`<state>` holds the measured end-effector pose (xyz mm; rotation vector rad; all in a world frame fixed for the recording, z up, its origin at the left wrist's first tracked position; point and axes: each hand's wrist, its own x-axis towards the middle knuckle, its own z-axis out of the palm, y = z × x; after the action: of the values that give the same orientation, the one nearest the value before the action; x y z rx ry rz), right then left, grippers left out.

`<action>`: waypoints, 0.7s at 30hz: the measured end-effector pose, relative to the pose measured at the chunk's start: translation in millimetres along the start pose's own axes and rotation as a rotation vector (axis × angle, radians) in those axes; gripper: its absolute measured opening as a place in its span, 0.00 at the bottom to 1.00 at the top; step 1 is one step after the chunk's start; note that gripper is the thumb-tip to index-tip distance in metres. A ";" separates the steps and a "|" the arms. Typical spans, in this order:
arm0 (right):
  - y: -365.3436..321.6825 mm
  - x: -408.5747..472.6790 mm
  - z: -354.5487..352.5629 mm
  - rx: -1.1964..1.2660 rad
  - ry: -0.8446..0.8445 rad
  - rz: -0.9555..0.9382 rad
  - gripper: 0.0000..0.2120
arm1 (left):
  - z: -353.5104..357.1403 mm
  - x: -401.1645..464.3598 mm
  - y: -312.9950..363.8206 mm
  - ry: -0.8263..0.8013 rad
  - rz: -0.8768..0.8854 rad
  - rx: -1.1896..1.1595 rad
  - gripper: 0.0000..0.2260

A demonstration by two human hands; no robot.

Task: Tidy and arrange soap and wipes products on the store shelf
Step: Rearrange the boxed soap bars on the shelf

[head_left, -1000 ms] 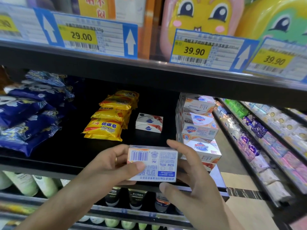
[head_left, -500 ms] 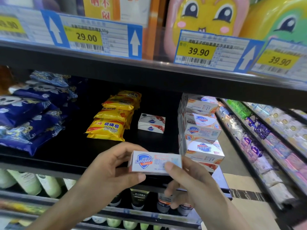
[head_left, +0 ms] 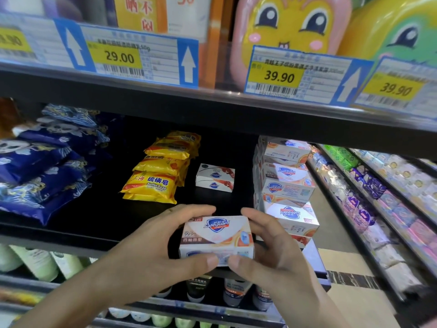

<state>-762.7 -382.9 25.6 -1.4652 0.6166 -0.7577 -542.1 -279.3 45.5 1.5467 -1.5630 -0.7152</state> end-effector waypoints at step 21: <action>-16.9 -12.7 -12.9 -0.424 0.334 -0.168 0.18 | 0.2 77.2 -38.3 0.096 0.022 0.572 0.35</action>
<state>-781.9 -380.6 41.0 -1.8091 0.9598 -1.0613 -516.3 -358.9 24.8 1.9285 -1.8019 -0.1730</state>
